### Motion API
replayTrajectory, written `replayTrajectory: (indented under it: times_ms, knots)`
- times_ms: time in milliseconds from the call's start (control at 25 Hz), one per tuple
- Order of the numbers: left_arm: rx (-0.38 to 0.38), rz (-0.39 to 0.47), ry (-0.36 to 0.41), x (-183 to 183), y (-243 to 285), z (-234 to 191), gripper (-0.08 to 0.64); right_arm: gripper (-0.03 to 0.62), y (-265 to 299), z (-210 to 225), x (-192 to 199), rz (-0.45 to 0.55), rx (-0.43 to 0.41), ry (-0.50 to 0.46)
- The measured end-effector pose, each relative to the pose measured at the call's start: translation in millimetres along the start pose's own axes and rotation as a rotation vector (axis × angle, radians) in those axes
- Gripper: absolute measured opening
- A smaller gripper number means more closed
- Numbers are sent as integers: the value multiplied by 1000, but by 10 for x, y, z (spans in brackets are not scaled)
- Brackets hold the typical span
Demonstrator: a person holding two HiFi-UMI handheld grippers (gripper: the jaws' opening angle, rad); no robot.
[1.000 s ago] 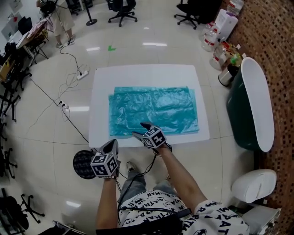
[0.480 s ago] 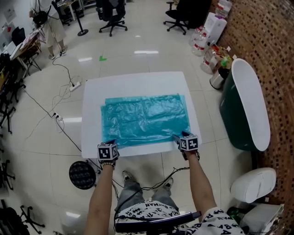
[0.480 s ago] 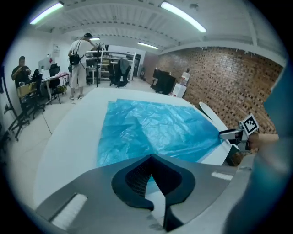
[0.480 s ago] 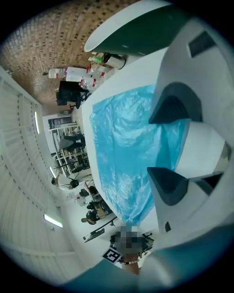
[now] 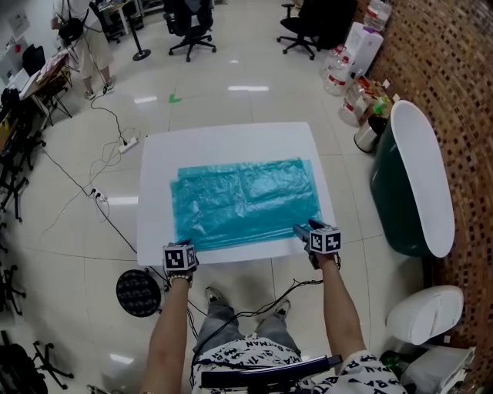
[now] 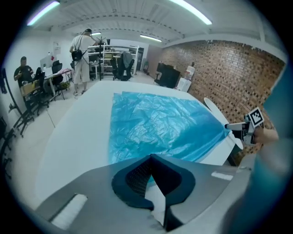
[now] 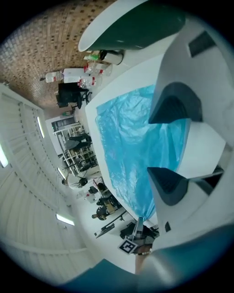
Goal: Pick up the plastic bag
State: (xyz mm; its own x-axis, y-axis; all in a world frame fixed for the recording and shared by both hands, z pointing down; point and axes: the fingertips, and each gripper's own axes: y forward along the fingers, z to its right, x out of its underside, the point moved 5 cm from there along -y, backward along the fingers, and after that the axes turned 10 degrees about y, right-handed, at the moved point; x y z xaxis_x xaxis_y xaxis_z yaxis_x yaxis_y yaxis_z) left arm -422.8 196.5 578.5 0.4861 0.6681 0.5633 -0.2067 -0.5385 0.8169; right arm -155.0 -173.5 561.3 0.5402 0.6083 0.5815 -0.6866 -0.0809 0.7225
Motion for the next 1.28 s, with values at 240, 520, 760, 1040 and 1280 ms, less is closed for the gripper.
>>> replayTrajectory:
  times_ms: [240,520,760,1040,1280]
  knots:
    - [-32,307,-48,-408,-753,229,0,298,-550,-790,-288,202,-132,-83]
    - [-11,540,-15,-627,-1491,863,0,3,-1109,-1381,-517,328,-195,-141]
    - [28,654,-14,-848,-1923,1127,0,0,-1397,-1835,-570,368,-179,-240]
    - [91,693,67,-1129,-2063,1485,0,0,-1552,-2050,-613,432,-152,-247]
    - [119,680,99,-1178,-1965,1636,0,0,-1619,-2067,-641,430,-147,-236]
